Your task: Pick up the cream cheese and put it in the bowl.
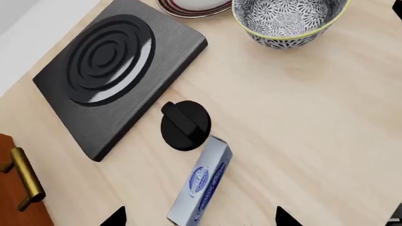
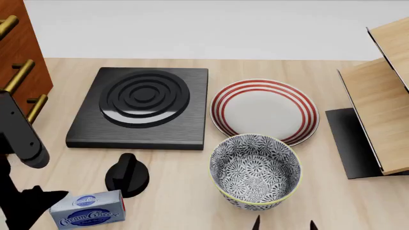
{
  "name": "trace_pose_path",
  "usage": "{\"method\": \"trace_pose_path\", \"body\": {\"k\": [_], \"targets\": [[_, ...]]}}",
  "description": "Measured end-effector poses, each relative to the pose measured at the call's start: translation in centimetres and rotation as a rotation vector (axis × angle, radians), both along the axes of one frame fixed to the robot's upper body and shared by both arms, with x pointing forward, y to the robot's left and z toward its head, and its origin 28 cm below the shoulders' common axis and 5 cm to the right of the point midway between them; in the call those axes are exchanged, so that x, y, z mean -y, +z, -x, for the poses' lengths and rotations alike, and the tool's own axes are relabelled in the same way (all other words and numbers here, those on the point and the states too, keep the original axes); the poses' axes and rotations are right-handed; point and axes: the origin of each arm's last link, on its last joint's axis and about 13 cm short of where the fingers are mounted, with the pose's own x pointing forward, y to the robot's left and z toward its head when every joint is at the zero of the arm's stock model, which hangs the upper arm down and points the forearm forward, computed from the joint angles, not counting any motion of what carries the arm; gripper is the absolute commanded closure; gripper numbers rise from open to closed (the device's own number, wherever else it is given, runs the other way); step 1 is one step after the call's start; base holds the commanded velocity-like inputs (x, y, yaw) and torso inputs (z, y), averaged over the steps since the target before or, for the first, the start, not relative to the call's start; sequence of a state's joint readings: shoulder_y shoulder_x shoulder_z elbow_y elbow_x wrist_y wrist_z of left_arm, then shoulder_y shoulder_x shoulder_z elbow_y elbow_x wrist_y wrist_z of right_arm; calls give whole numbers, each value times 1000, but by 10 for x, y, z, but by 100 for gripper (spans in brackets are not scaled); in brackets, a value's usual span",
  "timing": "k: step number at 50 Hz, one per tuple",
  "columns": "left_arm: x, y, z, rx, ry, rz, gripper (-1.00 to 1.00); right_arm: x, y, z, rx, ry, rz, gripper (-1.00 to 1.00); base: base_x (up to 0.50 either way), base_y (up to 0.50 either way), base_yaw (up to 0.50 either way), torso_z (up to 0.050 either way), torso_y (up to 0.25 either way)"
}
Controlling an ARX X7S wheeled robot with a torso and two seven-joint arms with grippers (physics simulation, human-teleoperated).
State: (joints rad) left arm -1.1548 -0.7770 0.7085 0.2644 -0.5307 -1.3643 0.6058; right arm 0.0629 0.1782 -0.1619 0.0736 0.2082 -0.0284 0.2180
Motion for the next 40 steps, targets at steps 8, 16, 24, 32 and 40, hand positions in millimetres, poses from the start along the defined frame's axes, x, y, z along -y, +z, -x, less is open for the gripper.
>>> {"method": "trace_pose_path", "body": {"k": [8, 16, 24, 32, 40], "targets": [[1, -4, -12, -15, -1, -48, -100, 1, 0, -2, -1, -7, -1, -100, 0, 0, 0, 0, 0], [2, -11, -22, -28, -1, -86, -100, 1, -1, -2, -2, -12, 0, -100, 0, 0, 0, 0, 0], [3, -18, -28, -41, -5, -119, -100, 0, -2, -3, -2, -13, 2, -100, 0, 0, 0, 0, 0], [6, -23, -28, -53, -18, -145, -100, -1, -1, -2, 0, -12, 3, -100, 0, 0, 0, 0, 0], [9, -29, -28, -66, -20, -169, -100, 0, -1, -1, 4, -13, 1, -100, 0, 0, 0, 0, 0]]}}
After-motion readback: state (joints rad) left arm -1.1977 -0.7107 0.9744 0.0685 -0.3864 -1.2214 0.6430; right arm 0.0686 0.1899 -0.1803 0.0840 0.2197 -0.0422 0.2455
